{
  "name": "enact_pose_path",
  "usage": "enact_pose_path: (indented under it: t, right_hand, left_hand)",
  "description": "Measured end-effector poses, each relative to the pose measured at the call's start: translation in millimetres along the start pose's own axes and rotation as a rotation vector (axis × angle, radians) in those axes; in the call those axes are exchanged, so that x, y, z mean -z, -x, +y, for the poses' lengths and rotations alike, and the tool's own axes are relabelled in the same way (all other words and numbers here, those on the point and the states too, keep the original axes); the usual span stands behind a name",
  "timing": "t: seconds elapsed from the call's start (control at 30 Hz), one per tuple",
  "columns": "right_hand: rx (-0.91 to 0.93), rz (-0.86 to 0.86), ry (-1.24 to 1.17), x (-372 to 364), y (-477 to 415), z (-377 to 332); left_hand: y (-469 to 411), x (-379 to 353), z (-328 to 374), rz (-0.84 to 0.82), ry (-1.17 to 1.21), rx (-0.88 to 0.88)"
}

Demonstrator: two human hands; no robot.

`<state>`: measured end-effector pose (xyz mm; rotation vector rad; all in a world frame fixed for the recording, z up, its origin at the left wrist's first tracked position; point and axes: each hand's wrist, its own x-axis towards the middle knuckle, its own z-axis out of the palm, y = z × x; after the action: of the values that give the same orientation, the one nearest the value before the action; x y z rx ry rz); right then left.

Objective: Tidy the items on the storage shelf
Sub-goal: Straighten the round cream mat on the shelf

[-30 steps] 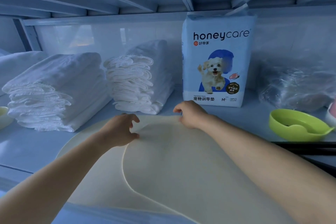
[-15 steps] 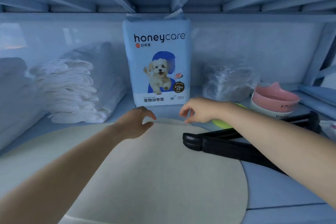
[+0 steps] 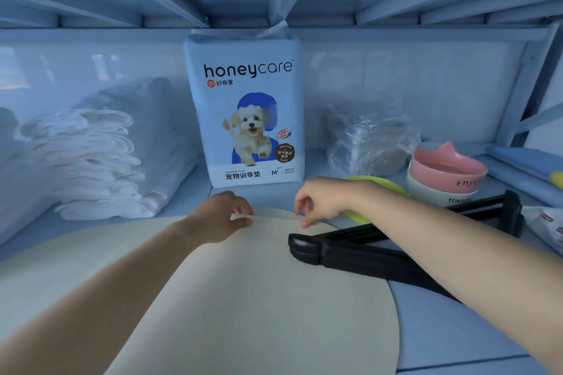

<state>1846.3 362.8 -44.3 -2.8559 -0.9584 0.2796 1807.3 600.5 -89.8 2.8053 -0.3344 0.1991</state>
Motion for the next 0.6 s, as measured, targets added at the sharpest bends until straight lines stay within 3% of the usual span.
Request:
enact_pose_path:
  t: [0.27, 0.5, 0.6]
  right_hand:
    - [0.032, -0.002, 0.009, 3.5, -8.6, -1.1]
    - [0.072, 0.228, -0.071, 1.2, -28.0, -9.0]
    - [0.065, 0.232, -0.070, -6.5, -35.8, -7.7]
  left_hand:
    - [3.5, 2.1, -2.8, 0.080, -0.022, 0.022]
    - [7.6, 15.3, -17.7, 0.204, -0.126, 0.161]
    - [10.0, 10.5, -20.7, 0.199, -0.183, 0.183]
